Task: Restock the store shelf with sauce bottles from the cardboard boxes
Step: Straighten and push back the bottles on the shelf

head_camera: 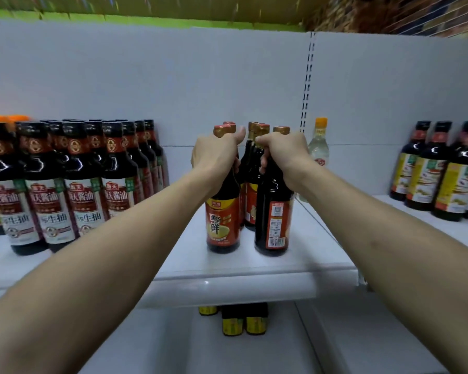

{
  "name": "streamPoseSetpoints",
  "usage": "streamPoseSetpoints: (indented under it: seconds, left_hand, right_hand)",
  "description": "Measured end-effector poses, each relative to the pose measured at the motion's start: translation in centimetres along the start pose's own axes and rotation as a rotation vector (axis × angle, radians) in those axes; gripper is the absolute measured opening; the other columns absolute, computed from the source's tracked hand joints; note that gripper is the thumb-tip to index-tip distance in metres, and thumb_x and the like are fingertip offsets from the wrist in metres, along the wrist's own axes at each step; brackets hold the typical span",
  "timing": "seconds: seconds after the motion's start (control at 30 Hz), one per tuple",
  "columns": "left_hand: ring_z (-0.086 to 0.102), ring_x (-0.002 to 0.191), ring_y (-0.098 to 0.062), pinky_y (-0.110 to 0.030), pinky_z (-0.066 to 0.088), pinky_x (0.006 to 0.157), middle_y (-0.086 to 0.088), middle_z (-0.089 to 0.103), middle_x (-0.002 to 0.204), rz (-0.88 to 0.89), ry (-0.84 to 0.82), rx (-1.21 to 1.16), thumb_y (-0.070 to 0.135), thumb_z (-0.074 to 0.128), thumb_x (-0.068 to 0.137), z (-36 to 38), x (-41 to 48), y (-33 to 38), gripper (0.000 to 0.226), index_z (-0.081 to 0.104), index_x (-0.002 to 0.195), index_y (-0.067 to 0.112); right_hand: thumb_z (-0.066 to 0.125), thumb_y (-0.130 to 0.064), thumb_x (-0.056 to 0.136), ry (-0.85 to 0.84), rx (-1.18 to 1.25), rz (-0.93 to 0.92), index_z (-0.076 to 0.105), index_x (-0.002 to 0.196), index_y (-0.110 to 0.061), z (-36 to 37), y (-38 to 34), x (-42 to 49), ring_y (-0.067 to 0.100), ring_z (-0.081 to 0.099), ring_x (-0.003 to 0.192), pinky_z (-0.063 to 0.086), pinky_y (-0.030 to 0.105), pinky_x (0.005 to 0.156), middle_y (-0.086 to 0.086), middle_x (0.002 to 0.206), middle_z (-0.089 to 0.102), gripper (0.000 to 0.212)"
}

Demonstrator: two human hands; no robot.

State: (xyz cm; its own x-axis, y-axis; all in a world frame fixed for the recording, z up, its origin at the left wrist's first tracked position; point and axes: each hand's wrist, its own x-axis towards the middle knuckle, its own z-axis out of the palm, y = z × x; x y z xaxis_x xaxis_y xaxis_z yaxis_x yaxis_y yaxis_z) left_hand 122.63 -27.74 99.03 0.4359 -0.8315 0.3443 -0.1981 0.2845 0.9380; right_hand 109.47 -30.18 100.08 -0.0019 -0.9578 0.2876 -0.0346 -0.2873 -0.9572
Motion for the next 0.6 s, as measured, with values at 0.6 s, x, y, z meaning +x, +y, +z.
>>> streamPoseSetpoints:
  seconds: [0.6]
  left_hand:
    - [0.068, 0.078, -0.027, -0.047, 0.055, 0.08, -0.01, 0.068, 0.082, 0.292, -0.199, -0.123, 0.049, 0.046, 0.095, -2.1, -0.1, -4.0, 0.029, 0.056, 0.104, 0.022]
  right_hand:
    - [0.052, -0.046, 0.098, 0.171, -0.485, -0.464, 0.05, 0.114, -0.015, -0.7, 3.7, 0.0, 0.019, 0.07, 0.077, 0.057, 0.044, 0.071, 0.001, 0.086, 0.071, 0.035]
